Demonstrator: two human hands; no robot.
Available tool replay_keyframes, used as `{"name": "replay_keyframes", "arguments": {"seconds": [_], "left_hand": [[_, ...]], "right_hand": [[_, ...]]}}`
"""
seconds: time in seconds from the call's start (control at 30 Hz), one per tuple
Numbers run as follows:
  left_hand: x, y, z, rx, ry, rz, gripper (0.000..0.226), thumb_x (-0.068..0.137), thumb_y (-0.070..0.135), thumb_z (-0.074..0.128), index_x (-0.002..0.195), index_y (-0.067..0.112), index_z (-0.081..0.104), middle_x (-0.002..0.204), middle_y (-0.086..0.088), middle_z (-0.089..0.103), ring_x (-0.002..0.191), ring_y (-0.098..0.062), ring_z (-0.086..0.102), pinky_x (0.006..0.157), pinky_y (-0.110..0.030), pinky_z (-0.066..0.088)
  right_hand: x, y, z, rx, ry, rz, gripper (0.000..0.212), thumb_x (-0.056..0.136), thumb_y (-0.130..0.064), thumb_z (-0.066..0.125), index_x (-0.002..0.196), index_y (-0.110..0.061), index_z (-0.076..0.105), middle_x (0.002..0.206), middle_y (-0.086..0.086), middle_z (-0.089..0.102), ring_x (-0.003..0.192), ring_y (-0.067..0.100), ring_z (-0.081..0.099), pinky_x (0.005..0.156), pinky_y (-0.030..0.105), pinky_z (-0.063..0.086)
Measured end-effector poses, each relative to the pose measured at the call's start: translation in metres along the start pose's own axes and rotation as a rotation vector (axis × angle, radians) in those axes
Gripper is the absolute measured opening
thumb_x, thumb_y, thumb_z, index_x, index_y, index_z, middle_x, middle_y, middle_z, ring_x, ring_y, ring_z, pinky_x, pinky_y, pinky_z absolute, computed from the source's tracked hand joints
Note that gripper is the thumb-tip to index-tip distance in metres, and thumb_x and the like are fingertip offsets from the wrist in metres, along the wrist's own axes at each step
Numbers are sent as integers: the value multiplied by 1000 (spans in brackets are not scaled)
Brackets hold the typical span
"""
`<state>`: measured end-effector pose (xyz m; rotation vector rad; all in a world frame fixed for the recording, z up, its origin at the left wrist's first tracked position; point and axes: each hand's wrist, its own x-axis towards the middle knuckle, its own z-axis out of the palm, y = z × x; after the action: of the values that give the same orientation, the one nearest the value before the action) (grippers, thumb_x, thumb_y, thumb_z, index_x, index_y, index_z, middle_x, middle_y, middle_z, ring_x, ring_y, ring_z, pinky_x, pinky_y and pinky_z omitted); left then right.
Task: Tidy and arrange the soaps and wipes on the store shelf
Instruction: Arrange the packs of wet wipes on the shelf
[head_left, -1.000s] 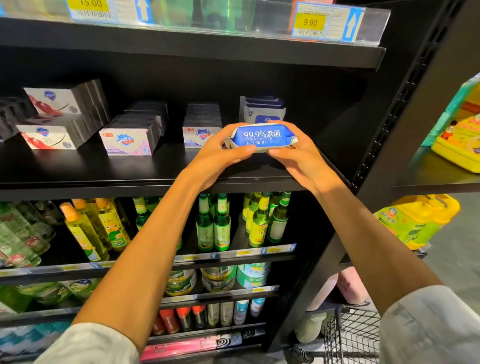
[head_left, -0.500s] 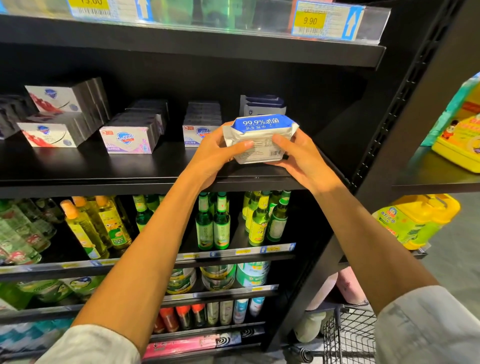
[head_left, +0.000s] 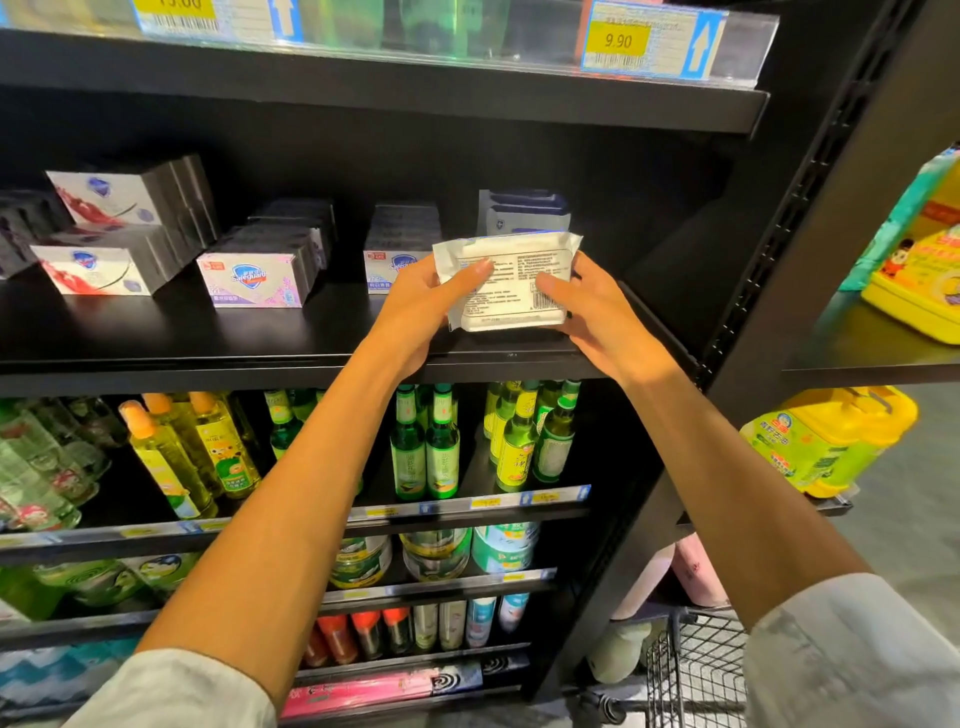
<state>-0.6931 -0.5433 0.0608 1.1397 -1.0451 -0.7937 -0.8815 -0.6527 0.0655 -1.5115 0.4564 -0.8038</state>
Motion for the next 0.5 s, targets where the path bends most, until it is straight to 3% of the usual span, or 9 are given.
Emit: {"name": "replay_keyframes", "arguments": {"seconds": [0.2,0.37,0.5], "left_hand": [[0,2,1,17,-25,-14,43,98,28,71,137,14,61,125,-4,75,116,-21,72,104,-50,56],[4,-3,-2,-31,-65,-3,64,94,12,76,148,19,44,134,-9,69,122,-26,68,102,-51,56],[6,-4,-5,-57,-41,-32,64,91,7,77,146,19,45,132,-9,70,120,-26,69,101,-52,57]], "right_hand": [[1,0,-2,26,8,24,47,98,-8,67,143,-7,54,134,13,69,124,31,67,103,48,56],[0,-2,1,64,52,35,41,101,-8,64,141,-6,56,131,11,72,120,27,69,97,44,60],[1,-2,3,42,42,40,40,100,-11,64,139,-13,57,129,6,73,119,24,70,98,46,59]]}}
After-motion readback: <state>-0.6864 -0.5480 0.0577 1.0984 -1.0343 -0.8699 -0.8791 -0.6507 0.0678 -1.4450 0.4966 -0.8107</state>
